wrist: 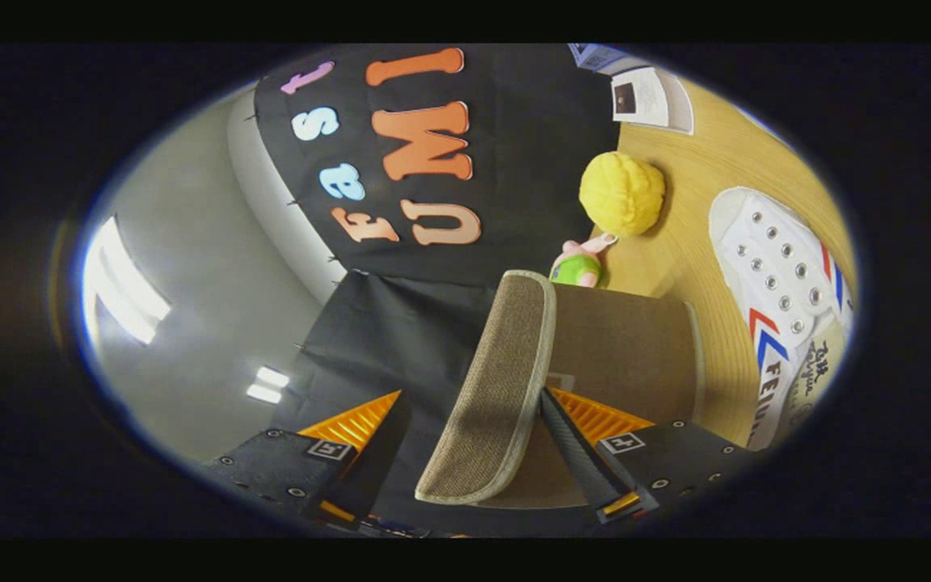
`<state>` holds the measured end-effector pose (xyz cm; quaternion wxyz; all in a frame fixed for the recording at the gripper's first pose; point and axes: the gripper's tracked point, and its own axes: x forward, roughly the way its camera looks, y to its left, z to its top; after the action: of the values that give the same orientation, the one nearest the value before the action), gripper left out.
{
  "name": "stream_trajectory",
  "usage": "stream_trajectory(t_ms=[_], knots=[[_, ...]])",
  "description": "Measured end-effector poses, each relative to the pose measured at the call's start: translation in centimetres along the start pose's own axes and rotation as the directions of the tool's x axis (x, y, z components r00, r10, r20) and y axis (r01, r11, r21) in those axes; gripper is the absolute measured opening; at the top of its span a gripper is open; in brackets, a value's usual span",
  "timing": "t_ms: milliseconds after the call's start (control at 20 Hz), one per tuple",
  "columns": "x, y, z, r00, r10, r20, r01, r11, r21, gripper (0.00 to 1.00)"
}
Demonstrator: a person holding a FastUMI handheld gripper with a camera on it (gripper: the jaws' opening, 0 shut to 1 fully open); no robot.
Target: Open the storage box then place both shoes into the box .Put the left shoe in first, then the right shoe, with the right side of both shoes facing outward in a uniform manner.
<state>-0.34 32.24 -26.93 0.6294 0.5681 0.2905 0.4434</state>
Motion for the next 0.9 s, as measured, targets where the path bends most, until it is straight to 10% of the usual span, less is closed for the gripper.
stream_trajectory(t_ms=[250,600,900], knots=[[0.1,1.4,0.3,0.999,0.043,0.032,-0.044,0.999,0.008,0.79],[1.2,4.3,-0.3,0.998,0.017,0.057,-0.011,0.994,-0.108,0.11],[3.0,8.2,-0.9,0.996,-0.026,0.084,0.043,0.977,-0.207,0.04]])
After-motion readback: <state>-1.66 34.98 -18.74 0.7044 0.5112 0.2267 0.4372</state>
